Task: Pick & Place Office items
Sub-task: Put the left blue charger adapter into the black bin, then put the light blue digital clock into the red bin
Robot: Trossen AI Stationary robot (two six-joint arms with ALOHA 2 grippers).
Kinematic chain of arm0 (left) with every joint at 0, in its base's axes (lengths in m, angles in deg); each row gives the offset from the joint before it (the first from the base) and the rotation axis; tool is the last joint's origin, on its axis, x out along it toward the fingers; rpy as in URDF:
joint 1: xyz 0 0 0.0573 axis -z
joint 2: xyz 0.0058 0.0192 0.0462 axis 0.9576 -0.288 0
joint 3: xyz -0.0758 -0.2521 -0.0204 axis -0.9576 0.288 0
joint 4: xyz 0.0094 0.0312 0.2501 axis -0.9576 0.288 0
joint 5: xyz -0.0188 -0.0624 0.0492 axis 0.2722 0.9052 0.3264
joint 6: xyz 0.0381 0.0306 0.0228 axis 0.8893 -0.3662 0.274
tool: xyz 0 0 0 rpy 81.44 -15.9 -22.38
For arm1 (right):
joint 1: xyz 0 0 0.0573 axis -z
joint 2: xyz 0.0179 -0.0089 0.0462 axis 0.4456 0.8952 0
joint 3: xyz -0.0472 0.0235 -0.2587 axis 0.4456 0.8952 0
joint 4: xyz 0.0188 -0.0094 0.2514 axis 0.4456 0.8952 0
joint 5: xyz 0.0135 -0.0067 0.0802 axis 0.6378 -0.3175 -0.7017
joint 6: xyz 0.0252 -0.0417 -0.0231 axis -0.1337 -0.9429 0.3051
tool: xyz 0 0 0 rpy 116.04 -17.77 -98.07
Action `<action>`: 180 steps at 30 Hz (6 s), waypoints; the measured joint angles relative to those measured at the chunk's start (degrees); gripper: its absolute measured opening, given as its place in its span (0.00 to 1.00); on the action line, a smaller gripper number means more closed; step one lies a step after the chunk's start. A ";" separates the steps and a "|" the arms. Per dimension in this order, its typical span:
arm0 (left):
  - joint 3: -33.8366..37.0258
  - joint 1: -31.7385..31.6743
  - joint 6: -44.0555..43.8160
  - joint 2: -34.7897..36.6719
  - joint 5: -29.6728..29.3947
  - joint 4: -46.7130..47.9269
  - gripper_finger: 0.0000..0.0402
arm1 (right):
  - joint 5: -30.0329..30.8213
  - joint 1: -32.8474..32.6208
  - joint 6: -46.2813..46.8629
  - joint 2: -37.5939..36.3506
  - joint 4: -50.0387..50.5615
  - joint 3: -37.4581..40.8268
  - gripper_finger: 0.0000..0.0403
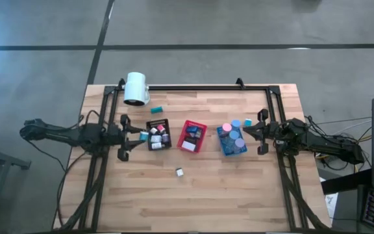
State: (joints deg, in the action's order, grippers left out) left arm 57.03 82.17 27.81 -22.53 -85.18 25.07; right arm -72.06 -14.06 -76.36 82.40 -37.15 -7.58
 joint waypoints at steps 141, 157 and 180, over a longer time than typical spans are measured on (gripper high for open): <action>7.05 -34.73 9.10 -8.63 37.79 -4.05 0.01 | 4.63 -0.01 -2.49 0.79 0.17 0.00 0.03; 6.59 -34.73 9.10 -8.63 37.74 -7.16 0.03 | 8.43 -0.02 2.15 7.60 -10.04 0.00 0.03; -3.95 -34.67 -0.69 -13.31 17.51 5.14 0.01 | 5.64 -0.13 1.95 36.70 -22.34 -7.72 0.03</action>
State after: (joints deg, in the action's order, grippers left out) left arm 53.07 47.51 27.12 -35.83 -67.67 30.21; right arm -66.42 -14.19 -74.41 119.10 -59.50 -15.30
